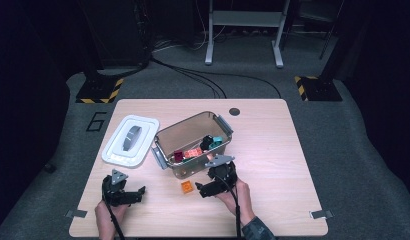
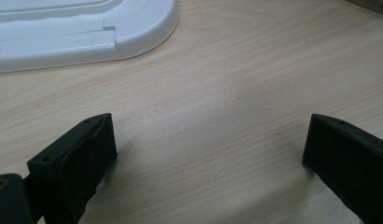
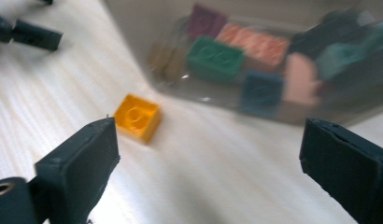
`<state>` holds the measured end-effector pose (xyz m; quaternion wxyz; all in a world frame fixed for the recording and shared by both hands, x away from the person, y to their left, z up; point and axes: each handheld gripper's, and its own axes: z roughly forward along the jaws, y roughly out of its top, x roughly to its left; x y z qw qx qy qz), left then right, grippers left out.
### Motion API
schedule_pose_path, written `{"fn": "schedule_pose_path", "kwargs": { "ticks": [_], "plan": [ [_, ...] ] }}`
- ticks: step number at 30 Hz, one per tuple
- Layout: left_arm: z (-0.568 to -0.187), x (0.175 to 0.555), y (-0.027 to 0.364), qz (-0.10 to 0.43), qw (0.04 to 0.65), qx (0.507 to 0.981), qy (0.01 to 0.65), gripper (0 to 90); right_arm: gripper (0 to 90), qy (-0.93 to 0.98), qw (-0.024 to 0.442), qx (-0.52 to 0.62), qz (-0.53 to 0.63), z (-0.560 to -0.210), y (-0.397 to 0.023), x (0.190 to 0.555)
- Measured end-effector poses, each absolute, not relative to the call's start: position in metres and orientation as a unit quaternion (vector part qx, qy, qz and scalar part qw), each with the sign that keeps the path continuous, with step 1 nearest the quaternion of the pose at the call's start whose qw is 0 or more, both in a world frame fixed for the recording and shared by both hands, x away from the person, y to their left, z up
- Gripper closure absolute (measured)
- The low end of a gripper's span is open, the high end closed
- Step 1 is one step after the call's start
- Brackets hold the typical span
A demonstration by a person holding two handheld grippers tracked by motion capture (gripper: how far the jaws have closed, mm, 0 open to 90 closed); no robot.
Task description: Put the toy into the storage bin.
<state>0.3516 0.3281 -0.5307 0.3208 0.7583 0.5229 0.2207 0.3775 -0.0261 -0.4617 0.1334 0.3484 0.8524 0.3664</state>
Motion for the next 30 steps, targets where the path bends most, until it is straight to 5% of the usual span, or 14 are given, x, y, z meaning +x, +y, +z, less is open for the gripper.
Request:
{"fn": "schedule_pose_path", "kwargs": {
  "ticks": [11,19,30],
  "plan": [
    [-0.531,0.352,0.328,0.22,0.321,0.758,0.523,2.5,4.0,0.86,0.089,0.344,0.366,-0.496,0.01,0.368],
    [-0.531,0.351,0.328,0.221,0.321,0.758,0.523,2.6,16.8,0.867,0.098,0.341,0.349,-0.509,0.033,0.371],
    [-0.531,0.351,0.328,0.221,0.322,0.758,0.522,3.0,45.5,0.881,0.11,0.317,0.334,-0.511,0.04,0.371]
  ]
}}
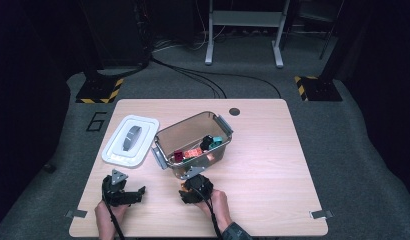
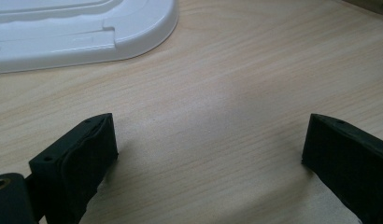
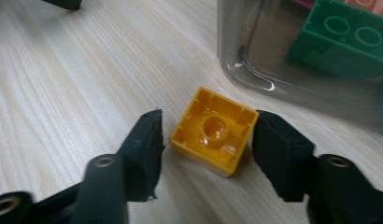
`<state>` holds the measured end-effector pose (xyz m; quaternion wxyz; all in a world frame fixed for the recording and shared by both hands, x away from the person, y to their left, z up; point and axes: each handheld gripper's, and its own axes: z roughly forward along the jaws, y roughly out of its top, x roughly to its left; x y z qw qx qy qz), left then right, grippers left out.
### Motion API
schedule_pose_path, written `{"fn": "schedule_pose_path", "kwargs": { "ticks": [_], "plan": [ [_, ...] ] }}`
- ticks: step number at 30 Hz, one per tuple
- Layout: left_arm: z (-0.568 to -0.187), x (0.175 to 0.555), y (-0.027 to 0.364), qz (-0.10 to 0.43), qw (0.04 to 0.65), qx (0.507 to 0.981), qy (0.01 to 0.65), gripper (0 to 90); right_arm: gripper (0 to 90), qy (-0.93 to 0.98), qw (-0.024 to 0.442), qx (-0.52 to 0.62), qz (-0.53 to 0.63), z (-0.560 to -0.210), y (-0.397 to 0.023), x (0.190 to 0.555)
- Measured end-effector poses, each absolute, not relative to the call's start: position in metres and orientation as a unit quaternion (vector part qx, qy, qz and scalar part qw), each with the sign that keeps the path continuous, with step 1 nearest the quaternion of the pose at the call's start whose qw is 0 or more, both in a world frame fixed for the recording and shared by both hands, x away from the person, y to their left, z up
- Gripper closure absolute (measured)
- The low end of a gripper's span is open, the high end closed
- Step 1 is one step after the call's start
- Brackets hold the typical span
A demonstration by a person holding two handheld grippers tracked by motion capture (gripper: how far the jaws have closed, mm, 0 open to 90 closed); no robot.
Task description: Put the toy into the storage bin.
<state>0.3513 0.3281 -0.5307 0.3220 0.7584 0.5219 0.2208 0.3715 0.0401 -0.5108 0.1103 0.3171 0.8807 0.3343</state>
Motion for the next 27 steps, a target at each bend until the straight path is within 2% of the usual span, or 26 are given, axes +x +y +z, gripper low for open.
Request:
{"fn": "schedule_pose_path", "kwargs": {
  "ticks": [3,4,6,17,27],
  "plan": [
    [-0.531,0.351,0.328,0.221,0.322,0.758,0.522,3.0,48.2,0.883,0.109,0.311,0.332,-0.51,0.039,0.371],
    [-0.531,0.351,0.328,0.221,0.322,0.758,0.522,3.0,56.6,0.882,0.104,0.315,0.334,-0.51,0.038,0.371],
    [-0.531,0.351,0.328,0.221,0.322,0.758,0.522,3.0,57.8,0.884,0.11,0.308,0.333,-0.51,0.037,0.371],
    [-0.531,0.351,0.328,0.221,0.322,0.758,0.522,3.0,58.8,0.886,0.11,0.301,0.334,-0.506,0.026,0.367],
    [-0.531,0.351,0.328,0.221,0.322,0.758,0.522,3.0,58.9,0.866,0.125,0.335,0.348,-0.494,-0.011,0.367]
  ]
}}
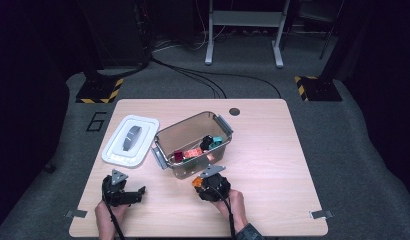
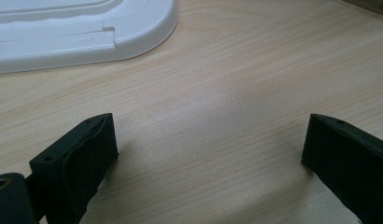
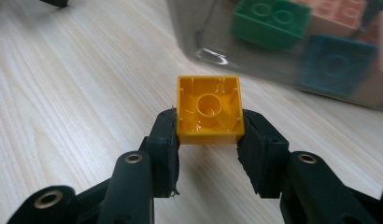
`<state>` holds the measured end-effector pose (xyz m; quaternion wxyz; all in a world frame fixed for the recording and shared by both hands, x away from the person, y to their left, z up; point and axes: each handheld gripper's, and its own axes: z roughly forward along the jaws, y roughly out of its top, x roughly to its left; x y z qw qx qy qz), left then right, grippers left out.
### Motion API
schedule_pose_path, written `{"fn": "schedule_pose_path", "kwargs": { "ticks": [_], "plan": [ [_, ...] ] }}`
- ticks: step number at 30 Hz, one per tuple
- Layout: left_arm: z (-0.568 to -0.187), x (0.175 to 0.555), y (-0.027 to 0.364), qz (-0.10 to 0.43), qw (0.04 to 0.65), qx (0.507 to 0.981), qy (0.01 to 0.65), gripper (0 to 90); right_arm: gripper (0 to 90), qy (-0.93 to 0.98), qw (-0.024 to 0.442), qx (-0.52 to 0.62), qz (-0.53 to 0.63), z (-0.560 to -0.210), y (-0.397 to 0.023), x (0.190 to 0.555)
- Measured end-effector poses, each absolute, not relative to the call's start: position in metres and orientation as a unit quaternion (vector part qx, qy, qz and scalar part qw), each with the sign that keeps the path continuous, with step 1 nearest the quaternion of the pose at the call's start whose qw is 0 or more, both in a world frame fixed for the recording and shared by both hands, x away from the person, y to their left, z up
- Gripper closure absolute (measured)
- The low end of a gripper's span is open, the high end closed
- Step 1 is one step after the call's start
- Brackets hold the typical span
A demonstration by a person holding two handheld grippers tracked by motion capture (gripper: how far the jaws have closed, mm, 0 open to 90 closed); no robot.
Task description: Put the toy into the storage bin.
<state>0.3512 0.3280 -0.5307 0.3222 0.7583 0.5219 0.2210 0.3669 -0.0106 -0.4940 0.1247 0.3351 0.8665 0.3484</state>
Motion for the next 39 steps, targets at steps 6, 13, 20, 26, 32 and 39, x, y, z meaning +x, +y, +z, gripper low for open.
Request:
{"fn": "schedule_pose_path", "kwargs": {
  "ticks": [6,13,20,26,32,39],
  "plan": [
    [-0.531,0.351,0.328,0.221,0.322,0.758,0.522,3.0,58.9,0.857,0.13,0.357,0.348,-0.491,-0.029,0.372],
    [-0.531,0.351,0.328,0.221,0.322,0.758,0.522,3.0,58.9,0.841,0.149,0.392,0.341,-0.49,-0.058,0.385],
    [-0.531,0.351,0.328,0.221,0.322,0.758,0.522,3.0,58.9,0.826,0.166,0.416,0.342,-0.483,-0.08,0.392],
    [-0.531,0.351,0.328,0.221,0.322,0.758,0.522,3.0,58.9,0.814,0.178,0.437,0.34,-0.475,-0.099,0.402],
    [-0.531,0.351,0.328,0.221,0.322,0.758,0.522,3.0,58.9,0.804,0.186,0.455,0.336,-0.467,-0.113,0.412],
    [-0.531,0.351,0.328,0.221,0.322,0.759,0.522,3.0,58.9,0.798,0.2,0.459,0.335,-0.453,-0.124,0.423]
  ]
}}
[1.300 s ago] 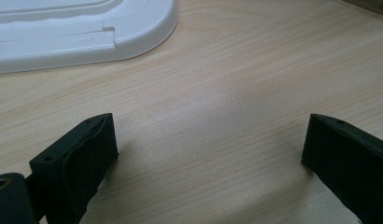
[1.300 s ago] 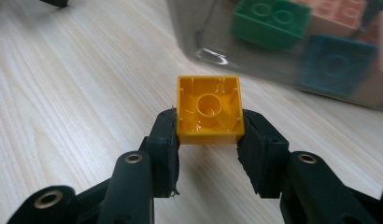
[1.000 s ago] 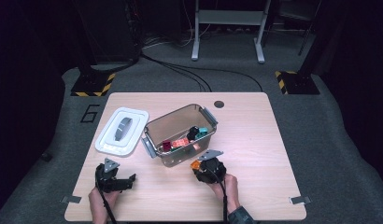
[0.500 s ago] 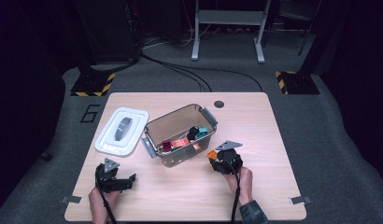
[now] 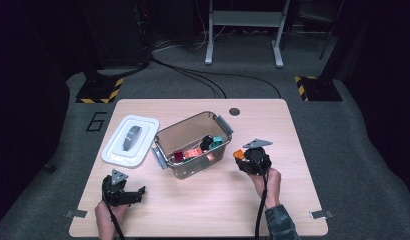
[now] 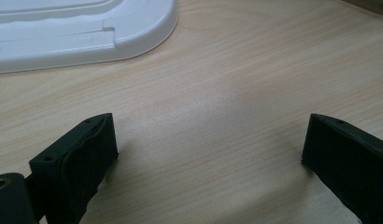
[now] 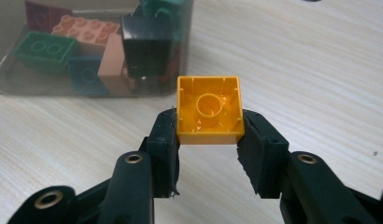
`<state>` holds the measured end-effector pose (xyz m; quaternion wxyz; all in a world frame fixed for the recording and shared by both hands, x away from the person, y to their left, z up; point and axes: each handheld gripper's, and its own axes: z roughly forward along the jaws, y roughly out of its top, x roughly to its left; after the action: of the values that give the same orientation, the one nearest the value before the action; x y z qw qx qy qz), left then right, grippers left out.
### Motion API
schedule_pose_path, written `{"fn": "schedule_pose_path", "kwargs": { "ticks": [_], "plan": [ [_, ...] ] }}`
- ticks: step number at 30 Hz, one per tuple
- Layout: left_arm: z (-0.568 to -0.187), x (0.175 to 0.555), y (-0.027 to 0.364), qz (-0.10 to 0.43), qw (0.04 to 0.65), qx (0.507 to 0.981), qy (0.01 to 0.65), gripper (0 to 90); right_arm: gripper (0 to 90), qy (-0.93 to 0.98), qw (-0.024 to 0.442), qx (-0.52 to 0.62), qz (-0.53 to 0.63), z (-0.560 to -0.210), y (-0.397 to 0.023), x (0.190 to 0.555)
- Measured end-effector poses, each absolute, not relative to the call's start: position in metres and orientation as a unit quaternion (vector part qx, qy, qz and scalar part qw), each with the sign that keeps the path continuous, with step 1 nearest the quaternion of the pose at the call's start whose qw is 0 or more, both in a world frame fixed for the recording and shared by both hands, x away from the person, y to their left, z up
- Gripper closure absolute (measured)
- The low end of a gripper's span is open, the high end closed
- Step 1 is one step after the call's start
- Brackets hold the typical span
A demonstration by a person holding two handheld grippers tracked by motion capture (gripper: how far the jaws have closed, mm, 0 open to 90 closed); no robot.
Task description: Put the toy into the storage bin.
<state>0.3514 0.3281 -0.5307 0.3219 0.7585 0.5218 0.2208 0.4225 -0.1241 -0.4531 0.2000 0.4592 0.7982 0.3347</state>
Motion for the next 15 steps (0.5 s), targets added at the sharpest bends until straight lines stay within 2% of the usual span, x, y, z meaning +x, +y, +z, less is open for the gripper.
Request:
{"fn": "schedule_pose_path", "kwargs": {
  "ticks": [15],
  "plan": [
    [-0.531,0.351,0.328,0.221,0.322,0.758,0.522,3.0,58.9,0.787,0.224,0.468,0.334,-0.424,-0.136,0.439]
  ]
}}
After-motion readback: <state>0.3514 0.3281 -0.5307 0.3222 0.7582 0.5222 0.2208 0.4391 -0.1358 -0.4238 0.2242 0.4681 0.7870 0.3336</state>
